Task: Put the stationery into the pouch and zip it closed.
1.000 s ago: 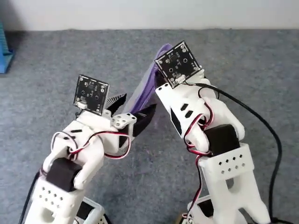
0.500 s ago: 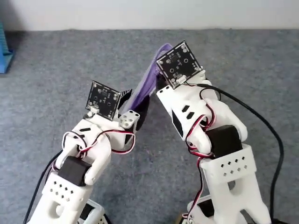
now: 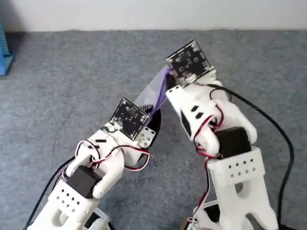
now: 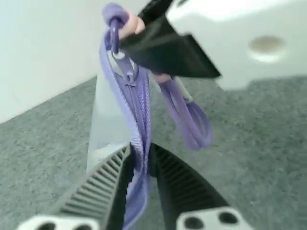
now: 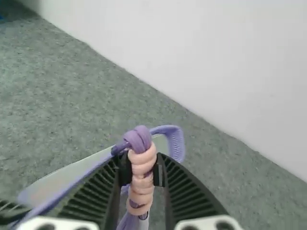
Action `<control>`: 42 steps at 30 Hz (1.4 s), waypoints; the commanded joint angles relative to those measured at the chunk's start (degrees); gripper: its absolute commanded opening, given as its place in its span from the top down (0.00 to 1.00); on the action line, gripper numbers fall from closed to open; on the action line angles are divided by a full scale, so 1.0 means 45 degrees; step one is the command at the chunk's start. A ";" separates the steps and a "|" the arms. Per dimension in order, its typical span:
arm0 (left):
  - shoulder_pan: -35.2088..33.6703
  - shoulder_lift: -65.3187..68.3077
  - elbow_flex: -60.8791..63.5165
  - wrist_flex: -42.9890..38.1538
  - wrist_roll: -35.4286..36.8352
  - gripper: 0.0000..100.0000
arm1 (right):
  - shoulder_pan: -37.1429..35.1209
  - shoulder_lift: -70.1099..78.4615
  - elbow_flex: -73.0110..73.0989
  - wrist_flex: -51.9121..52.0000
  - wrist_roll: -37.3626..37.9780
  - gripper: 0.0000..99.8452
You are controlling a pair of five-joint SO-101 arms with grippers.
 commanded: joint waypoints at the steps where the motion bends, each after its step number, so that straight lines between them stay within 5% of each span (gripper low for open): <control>1: 0.0039 0.0000 -0.0361 0.1504 -0.0117 0.99 | 0.1377 0.0830 -0.0703 -0.1377 0.0098 0.99; 9: 0.0039 0.0000 -0.1162 0.2422 -0.0117 0.99 | 0.3858 0.4269 -0.0781 -0.4484 0.0606 0.99; 17: 0.0039 0.0000 -0.1162 0.2383 -0.0078 0.99 | 0.4151 0.4894 -0.0781 -0.4874 0.0684 0.99; 25: 0.0039 0.0000 -0.1162 0.2364 -0.0020 0.97 | 0.2784 0.2276 -0.0801 -0.2608 0.0664 0.99; 32: -0.0664 0.0000 -0.2374 0.2442 0.2950 0.74 | 0.1162 -0.0166 -0.0801 -0.1416 0.0723 0.99; 42: -0.0508 0.0137 -0.3077 0.2794 0.2930 0.74 | -0.0147 -0.0947 -0.0801 -0.1416 0.1016 0.99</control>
